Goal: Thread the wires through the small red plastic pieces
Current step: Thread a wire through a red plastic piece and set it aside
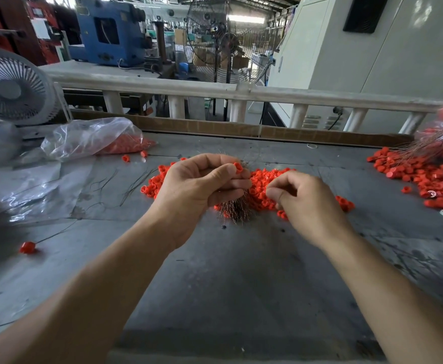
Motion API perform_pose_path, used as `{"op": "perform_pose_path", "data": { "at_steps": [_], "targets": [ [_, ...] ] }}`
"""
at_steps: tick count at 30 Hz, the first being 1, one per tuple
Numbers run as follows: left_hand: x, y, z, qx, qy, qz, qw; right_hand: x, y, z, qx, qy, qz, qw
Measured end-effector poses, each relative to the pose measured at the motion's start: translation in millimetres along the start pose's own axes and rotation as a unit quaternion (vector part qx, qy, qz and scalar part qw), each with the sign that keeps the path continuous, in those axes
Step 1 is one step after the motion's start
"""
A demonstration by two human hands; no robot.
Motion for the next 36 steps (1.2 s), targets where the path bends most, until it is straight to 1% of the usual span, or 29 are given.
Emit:
{"op": "perform_pose_path", "data": {
  "at_steps": [2, 4, 6, 8, 10, 15, 21, 25, 28, 32, 36],
  "targets": [
    [0, -1, 0, -0.001, -0.001, 0.001, 1.000, 1, -6, -4, -0.013, -0.033, 0.150, 0.988],
    [0, -2, 0, 0.000, -0.002, 0.002, 1.000, 2, -14, -10, -0.014, -0.060, 0.264, 0.963],
    [0, -4, -1, 0.004, -0.004, 0.003, 1.000, 1, -21, -14, -0.018, -0.089, 0.344, 0.935],
    [0, -5, -1, 0.005, -0.007, 0.000, 1.000, 0, -25, -17, -0.020, -0.114, 0.379, 0.918],
    [0, -5, -1, 0.004, -0.005, -0.004, 1.000, -1, -28, -19, -0.012, -0.113, 0.374, 0.920],
    [-1, -5, -2, 0.003, -0.010, -0.003, 1.000, 1, -31, -23, 0.028, -0.065, 0.368, 0.927],
    [-3, -5, -3, -0.001, -0.018, 0.013, 1.000, 0, -33, -29, 0.095, -0.006, 0.272, 0.957],
    [-3, -5, -4, -0.005, -0.024, 0.021, 0.999, 2, -35, -32, 0.146, 0.020, 0.214, 0.966],
    [-3, -5, -4, -0.004, -0.029, 0.021, 0.999, 3, -38, -33, 0.182, 0.045, 0.174, 0.967],
    [-4, -5, -4, -0.003, -0.036, 0.021, 0.999, 3, -42, -35, 0.224, 0.067, 0.150, 0.961],
    [-4, -6, -4, -0.006, -0.043, 0.019, 0.999, 1, -42, -34, 0.239, 0.069, 0.142, 0.958]
  ]
}}
Point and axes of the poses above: each hand's wrist, its own z-axis towards the middle knuckle, its own x-axis out of the back of the hand, y = z × x, the point moved 2 cm from there along z, towards the middle knuckle, and after that the axes turned 13 degrees about -x, right-handed, at the moved point
